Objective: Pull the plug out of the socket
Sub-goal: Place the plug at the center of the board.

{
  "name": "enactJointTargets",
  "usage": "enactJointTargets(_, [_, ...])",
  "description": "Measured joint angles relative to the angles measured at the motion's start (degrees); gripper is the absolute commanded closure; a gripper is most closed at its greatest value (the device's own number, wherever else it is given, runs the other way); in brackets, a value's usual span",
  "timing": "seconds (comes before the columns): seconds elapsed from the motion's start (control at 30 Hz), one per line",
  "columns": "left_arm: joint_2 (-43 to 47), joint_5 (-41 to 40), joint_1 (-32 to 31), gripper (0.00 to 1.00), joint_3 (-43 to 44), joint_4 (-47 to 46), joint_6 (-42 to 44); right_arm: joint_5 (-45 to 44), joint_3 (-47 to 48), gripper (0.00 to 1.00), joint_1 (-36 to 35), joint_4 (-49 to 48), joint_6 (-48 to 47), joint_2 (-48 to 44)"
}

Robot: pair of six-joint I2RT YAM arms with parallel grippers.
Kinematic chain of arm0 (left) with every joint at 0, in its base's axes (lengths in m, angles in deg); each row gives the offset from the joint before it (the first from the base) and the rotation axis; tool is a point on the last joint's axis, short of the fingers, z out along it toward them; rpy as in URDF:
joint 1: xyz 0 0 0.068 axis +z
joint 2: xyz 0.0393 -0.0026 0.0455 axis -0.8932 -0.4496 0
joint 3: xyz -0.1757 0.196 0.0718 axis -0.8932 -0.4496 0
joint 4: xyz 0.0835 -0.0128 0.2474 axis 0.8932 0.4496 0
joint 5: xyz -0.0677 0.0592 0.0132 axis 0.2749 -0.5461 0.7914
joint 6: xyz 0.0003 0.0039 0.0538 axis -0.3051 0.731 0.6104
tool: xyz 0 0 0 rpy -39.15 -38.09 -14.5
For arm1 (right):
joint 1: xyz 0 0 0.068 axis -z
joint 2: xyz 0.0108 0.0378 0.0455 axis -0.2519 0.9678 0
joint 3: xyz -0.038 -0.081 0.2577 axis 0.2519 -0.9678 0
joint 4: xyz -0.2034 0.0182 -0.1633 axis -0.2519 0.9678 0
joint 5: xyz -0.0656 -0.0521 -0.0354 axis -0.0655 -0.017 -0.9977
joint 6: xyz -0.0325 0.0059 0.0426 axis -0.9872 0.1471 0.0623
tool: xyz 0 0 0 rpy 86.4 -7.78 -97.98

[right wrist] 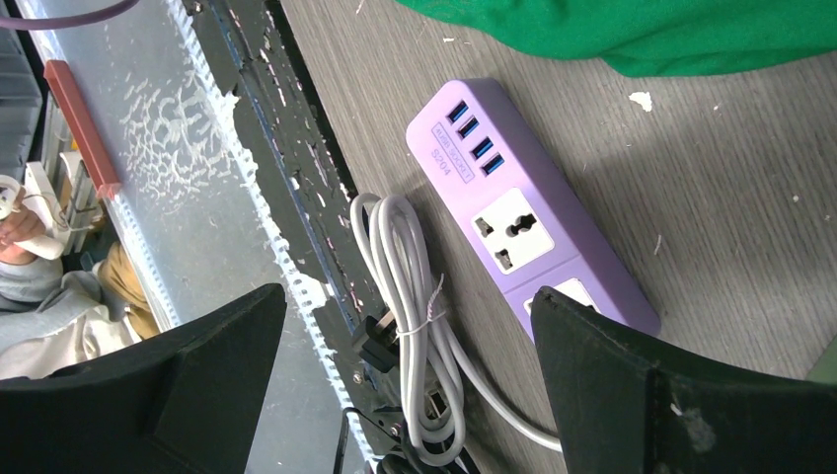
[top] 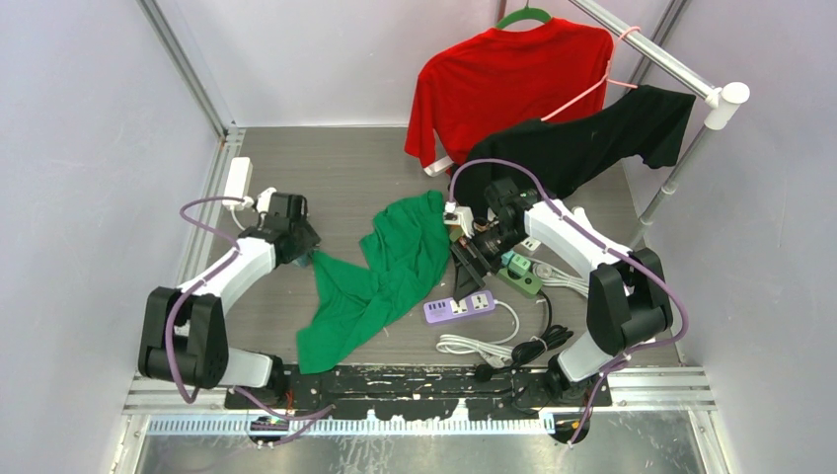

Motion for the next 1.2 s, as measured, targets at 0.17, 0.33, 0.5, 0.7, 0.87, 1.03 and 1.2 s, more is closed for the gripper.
enactJointTargets(0.17, [-5.4,1.6,3.76,1.0,4.57,-0.04,-0.81,-0.04,-0.11,0.01,0.0,-0.02,0.02,0.02])
enactJointTargets(0.33, [-10.64,1.84,4.87,0.89,8.0,1.07,-0.68,-0.04,-0.13,0.0,0.0,-0.02,0.02,0.02])
enactJointTargets(0.5, [-12.28,1.09,4.9,0.39,9.68,2.51,-0.5,-0.04,-0.13,0.01,0.0,-0.02,0.02,0.02])
enactJointTargets(0.7, [-12.35,0.02,5.01,0.22,9.88,3.93,-0.39,-0.04,-0.15,0.0,0.0,-0.02,0.02,0.02])
enactJointTargets(0.87, [-12.33,0.04,5.01,0.15,9.92,5.11,-0.46,-0.04,-0.15,0.01,0.0,-0.02,0.02,0.02])
enactJointTargets(1.03, [-9.73,0.9,5.01,0.13,9.9,6.32,-0.44,-0.22,-0.15,0.0,0.0,-0.02,0.0,0.02])
enactJointTargets(1.2, [-0.92,3.61,5.01,0.09,7.23,5.9,-0.22,-0.44,-0.15,0.01,0.0,-0.02,-0.02,-0.04])
